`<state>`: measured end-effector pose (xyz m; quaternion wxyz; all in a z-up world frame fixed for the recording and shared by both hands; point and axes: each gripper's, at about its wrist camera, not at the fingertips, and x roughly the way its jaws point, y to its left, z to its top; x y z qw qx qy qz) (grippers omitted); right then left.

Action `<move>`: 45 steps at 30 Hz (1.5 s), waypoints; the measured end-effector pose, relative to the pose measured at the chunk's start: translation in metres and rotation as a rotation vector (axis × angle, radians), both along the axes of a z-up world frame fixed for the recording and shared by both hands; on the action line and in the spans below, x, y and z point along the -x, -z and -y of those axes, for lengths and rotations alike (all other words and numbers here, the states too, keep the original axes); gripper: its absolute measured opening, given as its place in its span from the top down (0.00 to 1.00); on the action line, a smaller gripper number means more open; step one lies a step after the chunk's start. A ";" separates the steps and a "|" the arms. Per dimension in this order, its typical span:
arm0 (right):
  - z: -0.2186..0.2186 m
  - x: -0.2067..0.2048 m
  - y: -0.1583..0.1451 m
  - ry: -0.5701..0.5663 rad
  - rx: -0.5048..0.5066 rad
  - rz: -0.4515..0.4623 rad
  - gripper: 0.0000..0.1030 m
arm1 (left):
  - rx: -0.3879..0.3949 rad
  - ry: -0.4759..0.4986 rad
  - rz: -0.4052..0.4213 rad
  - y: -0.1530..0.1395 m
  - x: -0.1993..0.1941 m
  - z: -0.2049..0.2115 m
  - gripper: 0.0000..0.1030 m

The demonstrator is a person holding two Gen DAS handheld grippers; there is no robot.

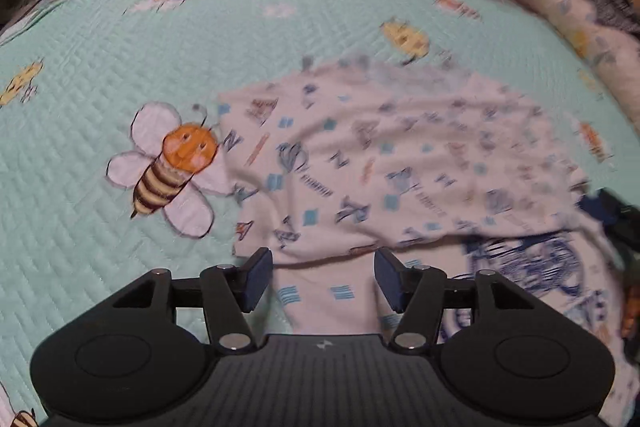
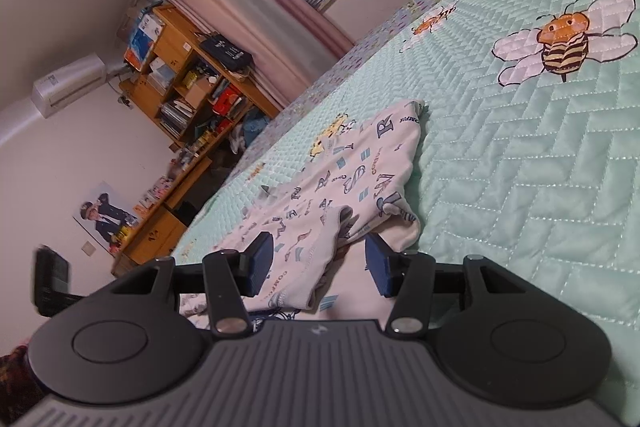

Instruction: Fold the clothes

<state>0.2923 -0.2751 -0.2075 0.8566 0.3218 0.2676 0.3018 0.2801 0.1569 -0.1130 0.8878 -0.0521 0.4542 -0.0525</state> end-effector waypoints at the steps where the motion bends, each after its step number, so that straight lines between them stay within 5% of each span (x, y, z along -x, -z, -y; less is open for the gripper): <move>1: -0.002 0.000 -0.003 0.003 0.022 0.001 0.48 | -0.001 0.002 0.027 -0.003 0.001 0.002 0.37; 4: -0.010 0.005 -0.021 -0.007 0.104 0.024 0.48 | -0.020 -0.023 0.020 0.013 -0.010 0.004 0.28; 9: -0.024 -0.011 -0.056 -0.035 0.312 0.123 0.42 | -0.140 0.109 -0.034 0.039 -0.001 0.032 0.18; 12: -0.045 -0.038 -0.063 -0.130 0.463 0.177 0.42 | -0.095 0.113 -0.027 0.035 0.003 0.033 0.18; 16: -0.067 -0.064 -0.045 -0.265 0.590 0.089 0.43 | -0.058 0.095 -0.009 0.031 0.008 0.028 0.17; 19: -0.072 -0.052 -0.042 -0.300 0.607 0.134 0.65 | -0.054 0.091 0.005 0.027 0.010 0.026 0.11; 20: -0.074 -0.048 -0.042 -0.318 0.616 0.150 0.83 | -0.052 0.085 0.012 0.026 0.009 0.025 0.11; 23: -0.088 -0.036 -0.046 -0.342 0.689 0.208 0.91 | -0.042 0.057 0.042 0.022 0.004 0.020 0.11; 29: -0.076 -0.039 -0.081 -0.287 0.705 0.213 0.91 | -0.013 0.023 0.018 0.030 -0.006 0.007 0.09; 33: -0.067 -0.061 -0.048 -0.255 0.733 0.114 0.90 | -0.028 0.045 0.012 0.034 -0.003 0.011 0.09; 40: -0.062 -0.061 -0.053 -0.235 0.696 0.111 0.89 | -0.054 0.048 -0.022 0.030 0.002 0.010 0.09; 45: -0.035 -0.066 -0.067 -0.166 0.589 0.049 0.80 | 0.069 0.048 0.043 0.008 0.009 0.002 0.09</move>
